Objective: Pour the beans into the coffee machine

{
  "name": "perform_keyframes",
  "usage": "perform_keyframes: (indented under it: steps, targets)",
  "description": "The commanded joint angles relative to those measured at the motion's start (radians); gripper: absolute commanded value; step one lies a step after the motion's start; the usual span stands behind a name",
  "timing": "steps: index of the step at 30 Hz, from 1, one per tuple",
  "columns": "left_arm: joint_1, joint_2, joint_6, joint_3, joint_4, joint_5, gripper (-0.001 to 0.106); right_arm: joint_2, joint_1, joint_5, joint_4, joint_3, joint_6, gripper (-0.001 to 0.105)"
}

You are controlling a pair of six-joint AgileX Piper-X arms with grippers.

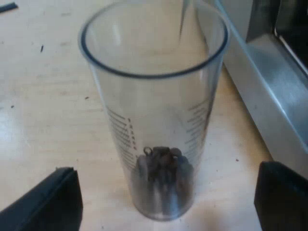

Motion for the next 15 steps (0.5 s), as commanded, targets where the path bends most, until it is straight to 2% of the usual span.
perform_keyframes:
  steps: [1,7,15]
  targets:
    - [-0.005,0.019,-0.004,-0.005,-0.067,-0.015,0.09,-0.001,0.003,-0.007,-0.013,-0.003,-0.005,0.079]
    - [-0.005,0.055,-0.004,-0.017,-0.121,-0.034,0.09,-0.001,0.003,-0.007,-0.013,-0.003,-0.005,0.079]
    - [-0.005,0.131,-0.004,-0.102,-0.121,-0.032,0.09,-0.001,0.003,-0.007,-0.006,-0.003,-0.005,0.079]
